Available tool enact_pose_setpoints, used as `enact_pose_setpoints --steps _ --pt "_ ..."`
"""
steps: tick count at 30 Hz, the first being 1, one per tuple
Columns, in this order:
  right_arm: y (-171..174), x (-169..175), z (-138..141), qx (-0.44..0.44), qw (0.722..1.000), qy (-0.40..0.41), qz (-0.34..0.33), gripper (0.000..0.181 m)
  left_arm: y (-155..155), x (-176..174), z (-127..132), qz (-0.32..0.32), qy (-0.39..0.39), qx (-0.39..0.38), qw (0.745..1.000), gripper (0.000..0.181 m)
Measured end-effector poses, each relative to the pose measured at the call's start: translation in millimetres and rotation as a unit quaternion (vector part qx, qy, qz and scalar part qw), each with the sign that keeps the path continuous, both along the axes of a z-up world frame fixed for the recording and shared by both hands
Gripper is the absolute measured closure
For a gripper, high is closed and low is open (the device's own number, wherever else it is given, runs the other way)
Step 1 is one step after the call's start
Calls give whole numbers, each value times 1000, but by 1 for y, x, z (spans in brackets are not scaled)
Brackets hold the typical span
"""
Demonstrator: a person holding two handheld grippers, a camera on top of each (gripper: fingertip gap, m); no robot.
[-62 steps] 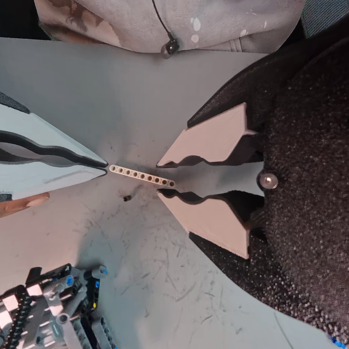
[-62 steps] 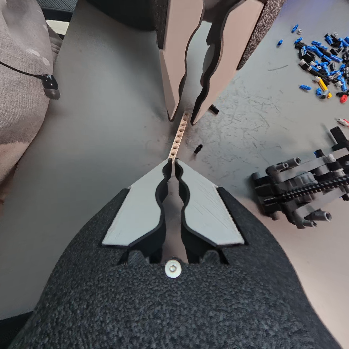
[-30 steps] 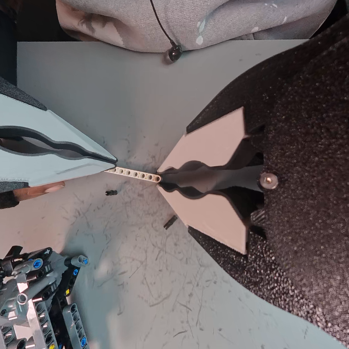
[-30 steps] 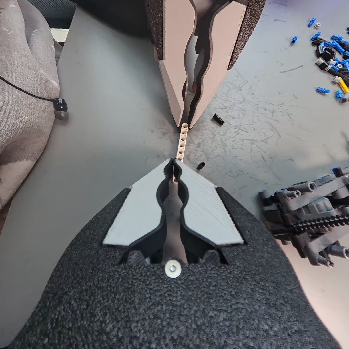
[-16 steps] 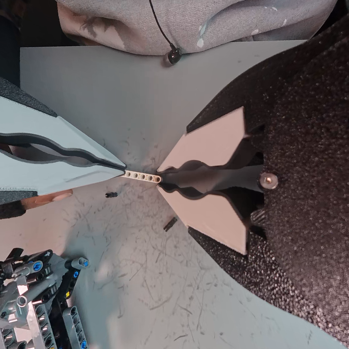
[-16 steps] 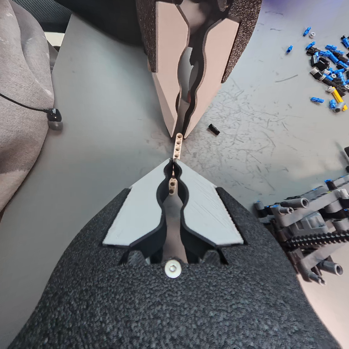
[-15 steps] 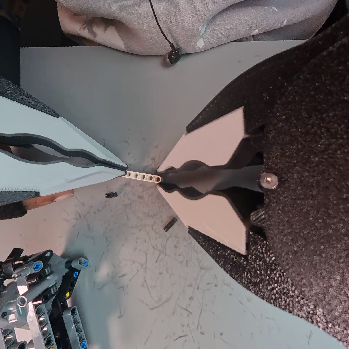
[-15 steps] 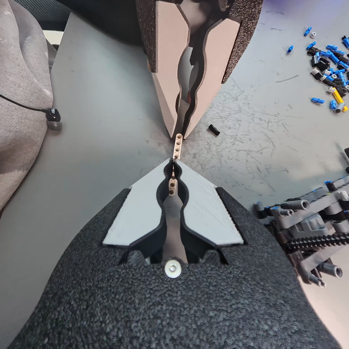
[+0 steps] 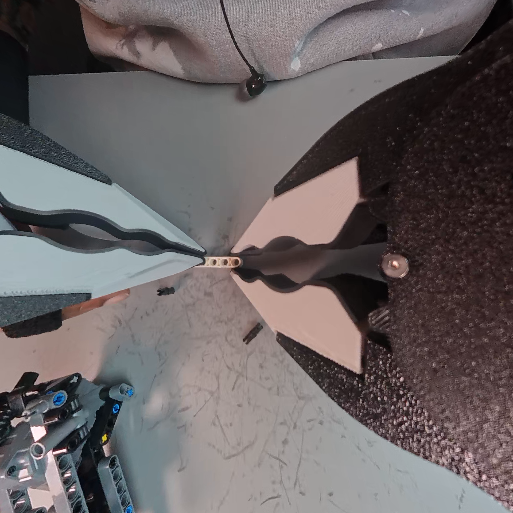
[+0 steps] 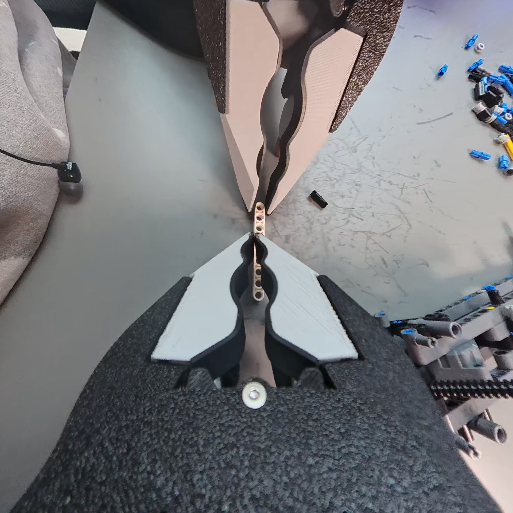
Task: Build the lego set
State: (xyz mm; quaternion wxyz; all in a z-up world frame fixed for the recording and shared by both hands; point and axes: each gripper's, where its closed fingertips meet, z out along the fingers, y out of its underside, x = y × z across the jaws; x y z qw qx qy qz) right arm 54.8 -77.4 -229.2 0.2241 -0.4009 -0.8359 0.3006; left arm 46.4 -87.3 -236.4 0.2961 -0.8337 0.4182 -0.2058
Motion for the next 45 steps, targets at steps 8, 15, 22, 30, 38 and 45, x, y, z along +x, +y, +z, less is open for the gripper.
enact_pose_setpoints --steps 8,15,22,30,38,45 --pt "-5 -9 1 14 1000 -3 13 181 -1 0 0 -3 1 3 1000 171" --pt "-11 -18 3 23 999 -3 27 181 -1 0 -1 -5 2 5 1000 171" --pt "-12 -21 4 17 999 -6 32 181 -3 -2 -1 -14 4 9 1000 170" --pt "37 14 17 33 998 -24 -52 180 0 4 4 -13 -20 20 1000 162" --pt "37 11 4 15 997 -45 -65 169 9 12 0 -9 3 53 999 172" --pt "28 7 4 -18 997 -54 -44 176 8 9 0 -8 6 56 998 172"
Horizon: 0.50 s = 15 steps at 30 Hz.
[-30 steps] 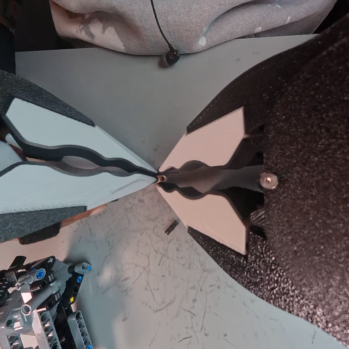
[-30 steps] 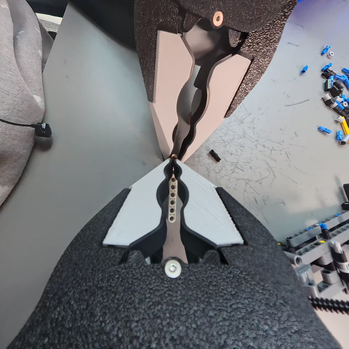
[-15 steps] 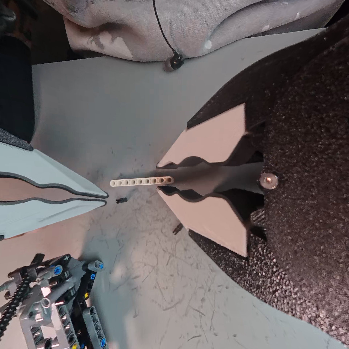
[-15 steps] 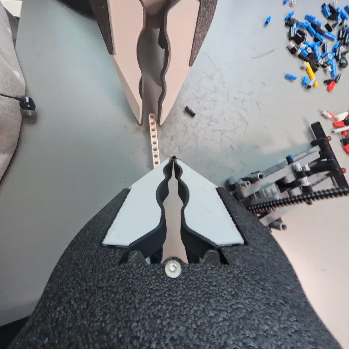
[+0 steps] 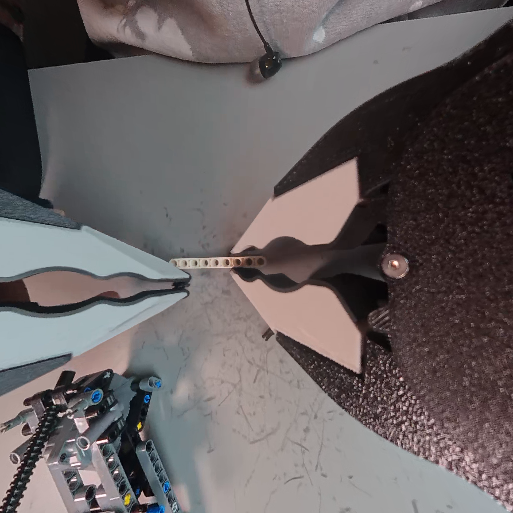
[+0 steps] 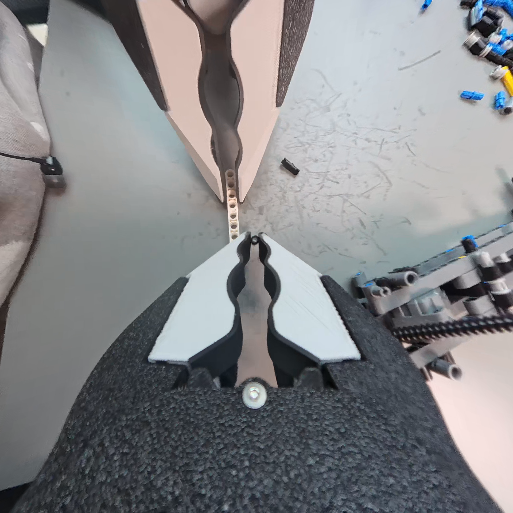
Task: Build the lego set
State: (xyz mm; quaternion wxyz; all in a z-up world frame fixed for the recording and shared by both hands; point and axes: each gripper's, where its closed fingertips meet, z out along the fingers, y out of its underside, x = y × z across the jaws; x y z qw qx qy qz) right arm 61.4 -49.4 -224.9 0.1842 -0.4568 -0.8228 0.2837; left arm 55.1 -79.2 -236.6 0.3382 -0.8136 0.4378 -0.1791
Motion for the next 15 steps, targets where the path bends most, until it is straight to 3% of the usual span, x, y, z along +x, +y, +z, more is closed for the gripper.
enact_pose_setpoints --steps 3,5,15 --pt "5 3 32 -24 999 43 -15 176 -2 1 0 -7 -5 -3 1000 169" --pt "6 9 38 -19 999 42 -13 176 -3 2 3 -8 -22 -13 1000 158" --pt "-7 15 9 -21 999 23 -16 176 3 5 2 6 -15 -9 1000 165"
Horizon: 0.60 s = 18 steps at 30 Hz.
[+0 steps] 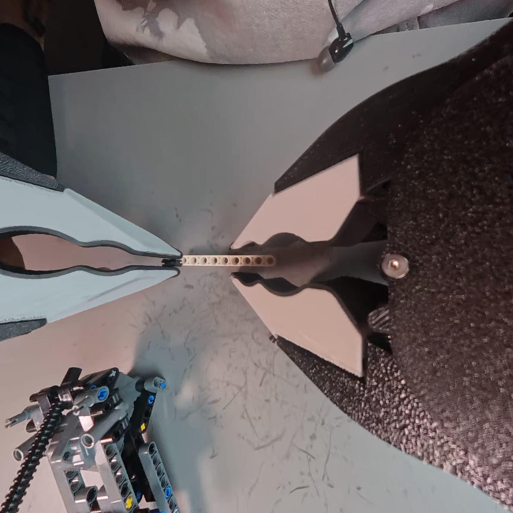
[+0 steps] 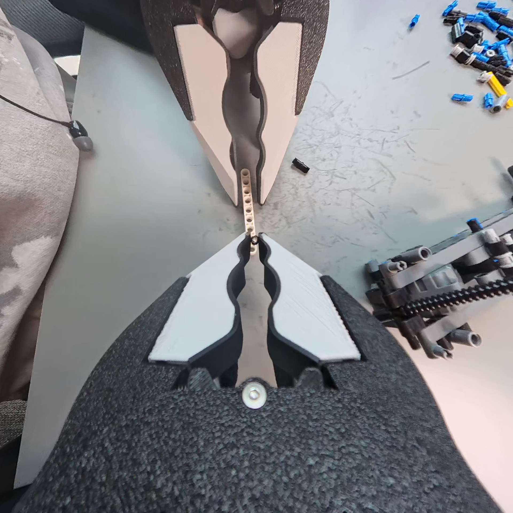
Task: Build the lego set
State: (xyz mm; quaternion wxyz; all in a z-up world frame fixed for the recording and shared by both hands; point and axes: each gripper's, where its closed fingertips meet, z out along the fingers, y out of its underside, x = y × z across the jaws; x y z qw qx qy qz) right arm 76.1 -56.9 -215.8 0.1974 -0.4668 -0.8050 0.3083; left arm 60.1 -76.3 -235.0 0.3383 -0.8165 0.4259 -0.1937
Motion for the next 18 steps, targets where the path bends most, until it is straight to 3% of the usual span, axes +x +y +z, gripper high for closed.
enact_pose_setpoints --steps 18 --pt "2 6 -9 51 998 -30 30 177 2 0 -2 14 0 -6 1000 172"
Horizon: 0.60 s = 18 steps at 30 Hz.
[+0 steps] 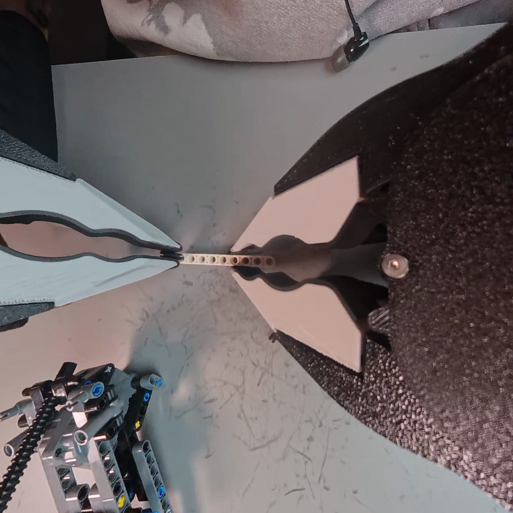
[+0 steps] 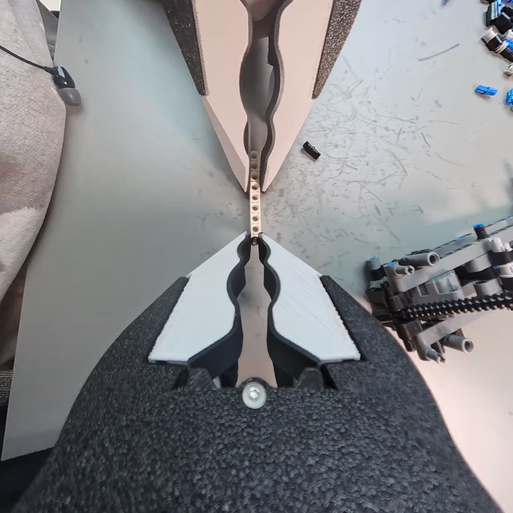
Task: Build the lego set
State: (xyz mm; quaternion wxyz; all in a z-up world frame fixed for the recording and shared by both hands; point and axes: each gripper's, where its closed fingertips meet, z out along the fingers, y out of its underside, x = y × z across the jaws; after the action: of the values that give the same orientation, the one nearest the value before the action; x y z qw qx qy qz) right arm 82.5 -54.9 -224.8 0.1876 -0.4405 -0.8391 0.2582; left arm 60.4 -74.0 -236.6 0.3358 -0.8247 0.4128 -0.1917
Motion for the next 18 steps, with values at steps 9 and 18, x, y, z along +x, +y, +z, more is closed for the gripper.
enact_pose_setpoints --steps 9,18 --pt "1 -1 1 14 1000 0 2 177 -1 0 0 -6 2 3 1000 172" --pt "-1 1 -3 15 999 -40 11 177 -1 0 0 -5 -1 -1 1000 172"
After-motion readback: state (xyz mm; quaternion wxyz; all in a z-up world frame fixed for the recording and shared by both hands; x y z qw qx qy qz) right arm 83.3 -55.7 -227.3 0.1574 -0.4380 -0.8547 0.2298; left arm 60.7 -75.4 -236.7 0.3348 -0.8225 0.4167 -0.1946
